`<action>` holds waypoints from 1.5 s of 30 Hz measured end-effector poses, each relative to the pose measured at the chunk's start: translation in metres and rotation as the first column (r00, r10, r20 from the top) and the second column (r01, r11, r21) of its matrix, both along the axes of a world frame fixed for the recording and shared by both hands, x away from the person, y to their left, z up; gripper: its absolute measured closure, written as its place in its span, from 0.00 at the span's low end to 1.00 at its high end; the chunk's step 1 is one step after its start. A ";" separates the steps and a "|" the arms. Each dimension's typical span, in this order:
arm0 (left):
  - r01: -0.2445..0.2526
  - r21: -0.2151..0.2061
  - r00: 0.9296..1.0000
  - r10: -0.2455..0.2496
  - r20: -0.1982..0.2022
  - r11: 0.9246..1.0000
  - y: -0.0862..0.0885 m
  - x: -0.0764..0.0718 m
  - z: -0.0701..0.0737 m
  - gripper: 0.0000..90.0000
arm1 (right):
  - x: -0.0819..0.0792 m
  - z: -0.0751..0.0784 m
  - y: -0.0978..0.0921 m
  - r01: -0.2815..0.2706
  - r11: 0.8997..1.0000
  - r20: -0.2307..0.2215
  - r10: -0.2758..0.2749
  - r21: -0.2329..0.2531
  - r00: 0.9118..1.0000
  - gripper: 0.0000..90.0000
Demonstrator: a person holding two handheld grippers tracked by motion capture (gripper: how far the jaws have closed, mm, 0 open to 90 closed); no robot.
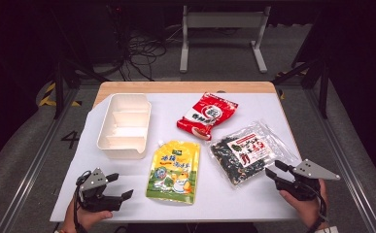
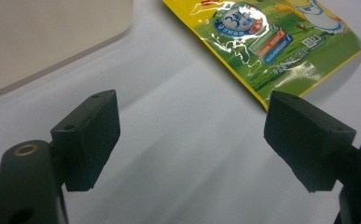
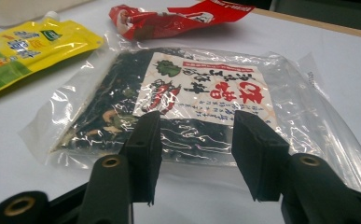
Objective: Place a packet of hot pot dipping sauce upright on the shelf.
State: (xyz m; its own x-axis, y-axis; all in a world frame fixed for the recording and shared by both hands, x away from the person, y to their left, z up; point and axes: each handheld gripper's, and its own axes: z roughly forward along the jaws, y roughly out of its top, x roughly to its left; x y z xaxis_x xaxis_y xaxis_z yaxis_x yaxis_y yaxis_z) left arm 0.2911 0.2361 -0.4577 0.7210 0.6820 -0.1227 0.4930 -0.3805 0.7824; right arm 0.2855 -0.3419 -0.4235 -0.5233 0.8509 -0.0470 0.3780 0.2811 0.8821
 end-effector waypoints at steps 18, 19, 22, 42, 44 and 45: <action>0.076 -0.017 0.997 -0.076 -0.031 0.997 -0.023 0.005 0.001 0.28 | -0.002 0.025 0.054 -0.146 0.988 0.035 0.144 0.042 0.989 0.70; 0.081 -0.017 0.996 -0.081 -0.033 0.997 -0.025 0.006 0.001 0.29 | -0.001 0.025 0.062 -0.167 0.985 0.035 0.166 0.042 0.986 0.72; 0.088 -0.021 0.995 -0.089 -0.047 0.996 -0.030 0.009 0.001 0.29 | 0.000 0.023 0.086 -0.221 0.975 0.016 0.220 0.030 0.975 0.75; 0.124 0.015 0.991 -0.123 -0.059 0.992 -0.036 0.017 0.000 0.82 | 0.005 -0.015 0.197 -0.475 0.879 -0.128 0.467 -0.037 0.875 0.77; 0.125 0.022 0.990 -0.123 -0.067 0.992 -0.039 0.019 -0.001 0.84 | 0.006 -0.016 0.198 -0.475 0.879 -0.130 0.467 -0.038 0.875 0.78; 0.128 0.022 0.990 -0.126 -0.064 0.992 -0.040 0.020 -0.001 0.84 | 0.006 -0.017 0.199 -0.478 0.878 -0.131 0.469 -0.041 0.873 0.78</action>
State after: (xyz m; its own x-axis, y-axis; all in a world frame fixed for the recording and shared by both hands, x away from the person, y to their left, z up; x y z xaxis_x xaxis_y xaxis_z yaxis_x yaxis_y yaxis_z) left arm 0.3113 0.1960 -0.4587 0.7934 0.5892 -0.1531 0.4868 -0.4631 0.7407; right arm 0.2915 -0.1429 -0.4406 -0.8679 0.4965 -0.0127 0.2805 0.5111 0.8125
